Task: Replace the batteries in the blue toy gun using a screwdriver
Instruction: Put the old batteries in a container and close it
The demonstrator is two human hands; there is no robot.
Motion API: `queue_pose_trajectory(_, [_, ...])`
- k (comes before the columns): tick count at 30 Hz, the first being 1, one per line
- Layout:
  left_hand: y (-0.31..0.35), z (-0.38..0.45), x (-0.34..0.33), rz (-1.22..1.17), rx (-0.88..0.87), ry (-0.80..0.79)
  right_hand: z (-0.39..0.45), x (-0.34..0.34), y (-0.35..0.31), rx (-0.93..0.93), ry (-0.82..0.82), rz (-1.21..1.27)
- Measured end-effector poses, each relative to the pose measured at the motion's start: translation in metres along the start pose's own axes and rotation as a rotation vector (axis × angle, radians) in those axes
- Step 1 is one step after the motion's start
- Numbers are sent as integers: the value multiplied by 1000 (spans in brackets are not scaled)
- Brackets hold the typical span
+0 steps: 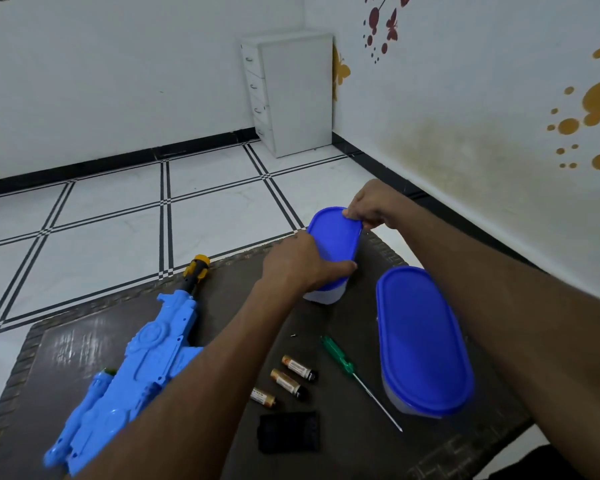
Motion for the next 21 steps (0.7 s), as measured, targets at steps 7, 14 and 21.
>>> queue_pose_trajectory(7, [13, -5, -3, 35, 30, 133, -12, -3, 2, -66, -31, -165])
queue_pose_trajectory(14, [12, -2, 0, 32, 37, 80, -26, 5, -23, 116, 152, -326])
queue_pose_trajectory(21, [19, -6, -1, 99, 19, 104, -38, 11, -6, 160, 201, 15])
Point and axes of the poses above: each hand's wrist, its own z-axis towards the middle knuckle, its own x-axis out of the back of the hand, y = z × x, the point moved 9 cm from there along z, towards the middle knuckle, and after that the axes turned 11 degrees about -y, right-handed, at the moved point
